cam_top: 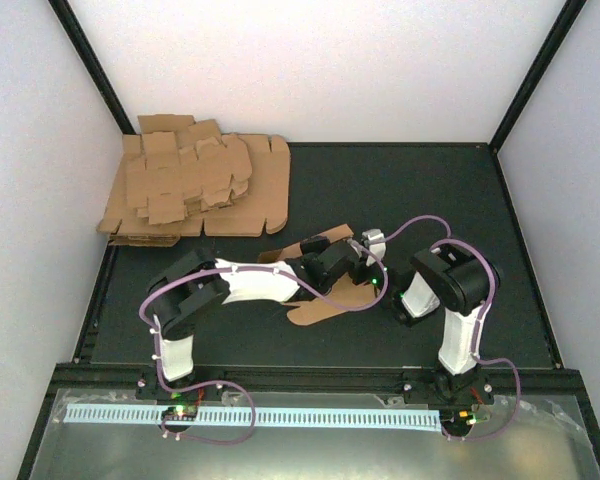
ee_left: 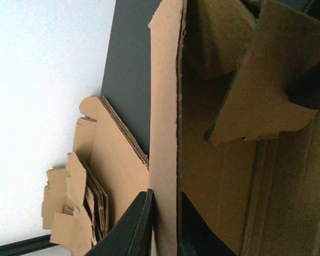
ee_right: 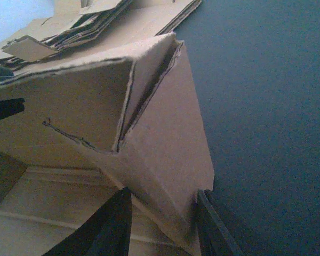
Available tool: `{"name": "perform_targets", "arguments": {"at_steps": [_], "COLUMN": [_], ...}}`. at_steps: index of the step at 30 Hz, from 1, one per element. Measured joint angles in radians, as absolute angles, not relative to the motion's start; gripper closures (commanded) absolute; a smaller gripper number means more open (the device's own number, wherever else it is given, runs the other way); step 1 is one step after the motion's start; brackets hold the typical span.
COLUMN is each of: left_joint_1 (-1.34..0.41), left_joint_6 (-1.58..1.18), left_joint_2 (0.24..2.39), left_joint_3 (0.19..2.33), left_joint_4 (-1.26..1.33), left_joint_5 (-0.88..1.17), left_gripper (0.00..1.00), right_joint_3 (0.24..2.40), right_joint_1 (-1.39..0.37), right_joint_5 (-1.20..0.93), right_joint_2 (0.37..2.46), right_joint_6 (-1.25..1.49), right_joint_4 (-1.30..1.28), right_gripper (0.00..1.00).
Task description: Fold the paper box
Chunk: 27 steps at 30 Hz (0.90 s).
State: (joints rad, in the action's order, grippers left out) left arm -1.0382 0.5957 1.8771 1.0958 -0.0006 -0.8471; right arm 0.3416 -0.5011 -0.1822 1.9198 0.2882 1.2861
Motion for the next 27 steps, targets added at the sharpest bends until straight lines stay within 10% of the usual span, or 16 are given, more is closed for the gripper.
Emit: {"name": "perform_targets", "arguments": {"at_steps": [27], "left_joint_1": [-1.011], "left_joint_6": [0.522], "left_joint_2": [1.824], "left_joint_3": [1.11], "left_joint_4": [-0.07], "left_joint_5": [-0.719], "left_gripper": [0.98], "right_joint_3": [0.342], "right_joint_1": [-0.514], "right_joint_5": [-0.17], "right_joint_2": [1.905], "right_joint_6": [0.286], "right_joint_4": [1.324], "right_gripper": [0.47]}}
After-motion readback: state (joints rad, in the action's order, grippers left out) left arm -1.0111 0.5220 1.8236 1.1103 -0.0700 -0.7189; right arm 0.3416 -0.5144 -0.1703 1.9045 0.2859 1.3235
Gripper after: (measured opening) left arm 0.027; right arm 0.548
